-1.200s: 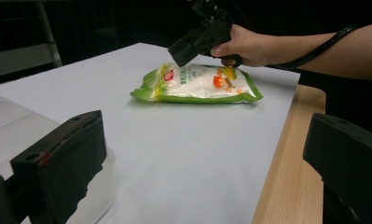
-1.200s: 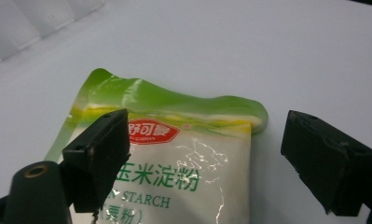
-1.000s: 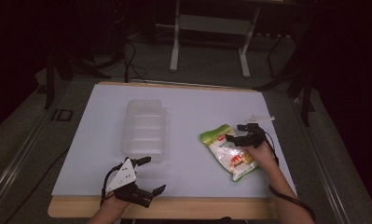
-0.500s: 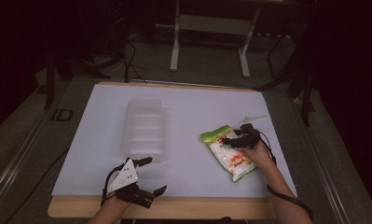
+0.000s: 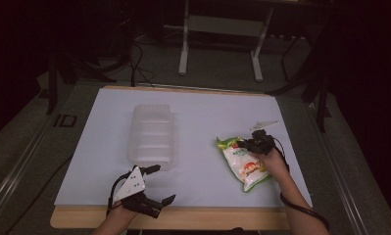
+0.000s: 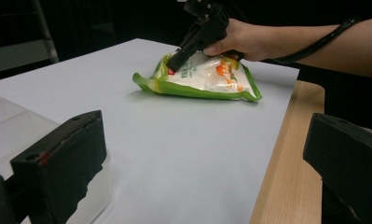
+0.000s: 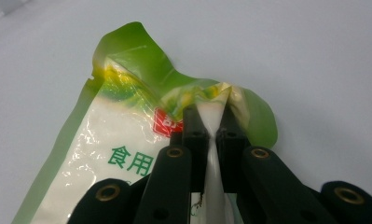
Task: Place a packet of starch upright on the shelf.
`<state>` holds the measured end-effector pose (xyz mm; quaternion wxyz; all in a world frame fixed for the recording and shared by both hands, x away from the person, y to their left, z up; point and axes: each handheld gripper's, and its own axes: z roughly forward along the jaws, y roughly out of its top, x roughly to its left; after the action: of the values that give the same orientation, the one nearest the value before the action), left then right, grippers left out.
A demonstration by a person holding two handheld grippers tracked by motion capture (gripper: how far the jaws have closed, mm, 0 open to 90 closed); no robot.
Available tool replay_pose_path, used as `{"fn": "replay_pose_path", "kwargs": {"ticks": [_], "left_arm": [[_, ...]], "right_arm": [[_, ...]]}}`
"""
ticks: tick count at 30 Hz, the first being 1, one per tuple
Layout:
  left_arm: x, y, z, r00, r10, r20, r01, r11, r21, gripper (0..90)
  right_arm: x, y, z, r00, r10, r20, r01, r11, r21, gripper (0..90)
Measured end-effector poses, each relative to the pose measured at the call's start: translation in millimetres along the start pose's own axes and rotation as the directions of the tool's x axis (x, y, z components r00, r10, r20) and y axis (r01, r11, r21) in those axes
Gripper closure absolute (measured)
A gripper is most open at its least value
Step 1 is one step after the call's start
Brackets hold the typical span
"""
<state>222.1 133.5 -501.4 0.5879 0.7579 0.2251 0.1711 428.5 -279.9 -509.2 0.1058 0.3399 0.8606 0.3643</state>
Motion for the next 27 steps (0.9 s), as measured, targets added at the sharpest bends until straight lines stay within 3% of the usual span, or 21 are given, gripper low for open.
{"fn": "replay_pose_path", "kwargs": {"ticks": [9, 13, 17, 22, 27], "left_arm": [[0.0, 0.5, -0.9, 1.0, -0.002, -0.006, 0.002, 1.0, -0.003, 0.0], [-0.6, 0.6, -0.2, 1.0, 0.0, -0.005, 0.0, 1.0, 0.0, 0.0], [-0.8, 0.8, 0.1, 1.0, -0.001, -0.002, 0.001, 1.0, 0.003, 0.0], [-1.5, 1.8, -0.9, 1.0, -0.002, -0.007, 0.002, 1.0, -0.009, 0.0], [-2.1, 2.0, -0.1, 0.9999, -0.001, -0.011, 0.001, 1.0, -0.003, 0.0]], "right_arm": [[6.0, -3.5, -17.3, 0.9999, 0.01, 0.006, -0.01, 0.996, -0.087, 86.2], [15.1, -0.8, -36.0, 0.9998, -0.009, 0.02, 0.012, 0.99, -0.141, 86.4], [18.5, 0.2, -42.3, 0.9996, -0.019, 0.021, 0.022, 0.988, -0.156, 86.4], [30.7, 1.0, -60.6, 0.9994, -0.033, 0.014, 0.036, 0.975, -0.219, 86.4], [43.5, 5.1, -78.4, 0.9974, -0.048, 0.053, 0.061, 0.959, -0.275, 86.5]]}}
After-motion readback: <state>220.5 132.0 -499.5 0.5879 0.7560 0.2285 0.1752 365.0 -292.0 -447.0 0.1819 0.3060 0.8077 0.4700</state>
